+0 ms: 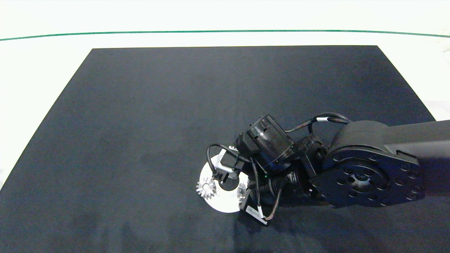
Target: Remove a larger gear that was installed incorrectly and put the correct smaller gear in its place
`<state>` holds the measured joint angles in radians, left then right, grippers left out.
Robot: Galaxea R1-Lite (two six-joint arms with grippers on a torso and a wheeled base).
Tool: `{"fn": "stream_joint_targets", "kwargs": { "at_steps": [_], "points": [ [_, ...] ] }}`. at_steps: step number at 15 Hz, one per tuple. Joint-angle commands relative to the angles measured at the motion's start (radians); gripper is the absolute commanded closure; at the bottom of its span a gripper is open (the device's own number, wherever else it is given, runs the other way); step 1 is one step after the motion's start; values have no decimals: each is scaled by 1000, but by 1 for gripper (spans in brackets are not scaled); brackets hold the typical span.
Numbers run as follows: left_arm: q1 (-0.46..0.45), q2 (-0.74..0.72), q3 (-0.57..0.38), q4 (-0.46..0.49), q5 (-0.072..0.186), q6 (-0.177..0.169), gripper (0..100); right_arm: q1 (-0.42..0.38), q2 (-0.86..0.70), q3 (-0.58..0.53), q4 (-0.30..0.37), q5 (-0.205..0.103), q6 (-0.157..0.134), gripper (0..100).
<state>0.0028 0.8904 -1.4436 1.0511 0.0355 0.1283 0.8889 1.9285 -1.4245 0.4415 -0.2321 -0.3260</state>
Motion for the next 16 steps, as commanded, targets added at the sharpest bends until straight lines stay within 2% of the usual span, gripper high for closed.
{"fn": "stream_joint_targets", "kwargs": {
  "at_steps": [1,11,16],
  "points": [
    [0,-1,0,6,0,1,0,1,-17,-1,3,-4,-1,57],
    [0,-4,5,7,1,2,0,27,-128,9,10,-1,-2,57],
    [2,-2,6,7,1,5,0,33,-226,168,6,-3,-4,57]
  ]
}}
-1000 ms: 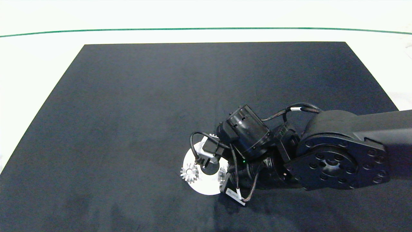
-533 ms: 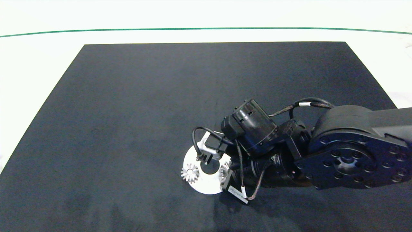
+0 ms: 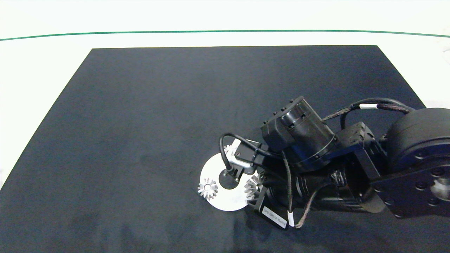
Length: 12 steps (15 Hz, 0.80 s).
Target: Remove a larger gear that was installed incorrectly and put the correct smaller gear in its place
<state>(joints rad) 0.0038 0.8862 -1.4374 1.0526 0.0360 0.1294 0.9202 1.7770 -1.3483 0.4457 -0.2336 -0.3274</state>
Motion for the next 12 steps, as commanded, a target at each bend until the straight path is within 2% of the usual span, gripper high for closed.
{"fn": "stream_joint_targets", "kwargs": {
  "at_steps": [1,5,10,12],
  "points": [
    [1,0,2,6,-1,13,0,3,-96,141,-1,-1,-2,57],
    [2,0,2,6,-1,18,0,19,-142,282,-13,4,1,57],
    [2,0,2,7,1,18,0,17,-140,429,-163,2,4,57],
    [2,0,2,7,1,19,0,17,-136,442,-168,2,7,57]
  ]
}}
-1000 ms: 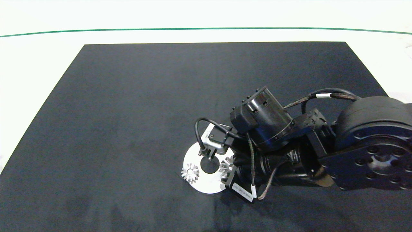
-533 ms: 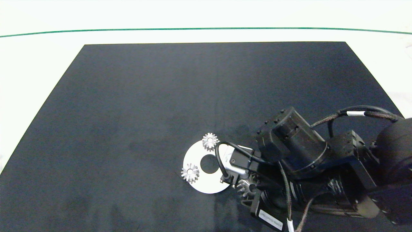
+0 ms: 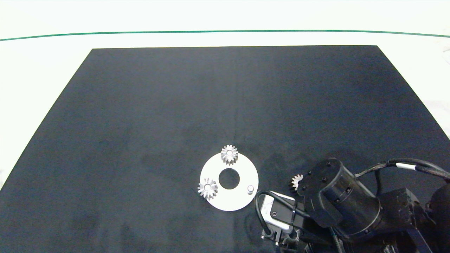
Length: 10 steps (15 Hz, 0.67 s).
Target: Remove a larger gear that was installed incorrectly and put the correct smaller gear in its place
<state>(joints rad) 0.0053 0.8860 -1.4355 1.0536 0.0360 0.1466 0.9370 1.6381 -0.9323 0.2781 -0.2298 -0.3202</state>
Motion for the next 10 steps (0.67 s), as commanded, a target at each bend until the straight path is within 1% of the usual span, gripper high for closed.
{"fn": "stream_joint_targets", "kwargs": {
  "at_steps": [1,4,5,10],
  "points": [
    [1,1,0,6,1,2,0,0,3,27,1,-2,0,57],
    [1,1,0,6,1,2,0,0,3,29,4,-3,-2,57],
    [1,2,0,6,1,2,0,0,3,30,4,-3,-3,0],
    [1,1,0,6,1,2,0,-1,-9,36,3,-3,-5,0]
  ]
}}
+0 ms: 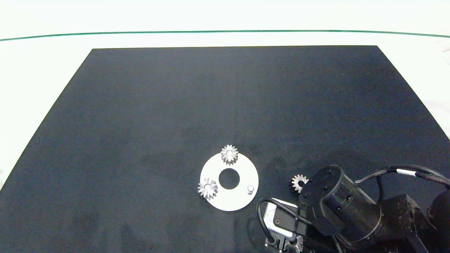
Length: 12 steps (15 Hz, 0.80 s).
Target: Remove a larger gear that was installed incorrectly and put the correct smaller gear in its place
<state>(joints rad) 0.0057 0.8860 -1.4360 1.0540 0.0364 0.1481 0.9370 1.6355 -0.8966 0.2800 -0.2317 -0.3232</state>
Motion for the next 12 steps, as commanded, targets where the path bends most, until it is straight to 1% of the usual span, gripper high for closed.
{"fn": "stream_joint_targets", "kwargs": {
  "at_steps": [1,3,5,6,8,11,12],
  "points": [
    [0,1,0,6,0,1,0,-3,-16,-5,-1,-1,0,0],
    [-1,2,0,6,0,1,0,-23,-75,-16,-1,-3,-4,0],
    [-1,1,0,7,0,1,0,-70,-121,-58,-1,2,-2,0],
    [0,1,2,7,0,1,0,-107,-134,-82,1,3,0,0],
    [0,1,2,7,0,1,0,-181,-129,-119,4,2,0,0],
    [0,2,2,7,2,1,0,-219,-103,-162,19,2,0,0],
    [0,2,3,7,2,1,0,-222,-80,-191,48,2,0,0]
  ]
}}
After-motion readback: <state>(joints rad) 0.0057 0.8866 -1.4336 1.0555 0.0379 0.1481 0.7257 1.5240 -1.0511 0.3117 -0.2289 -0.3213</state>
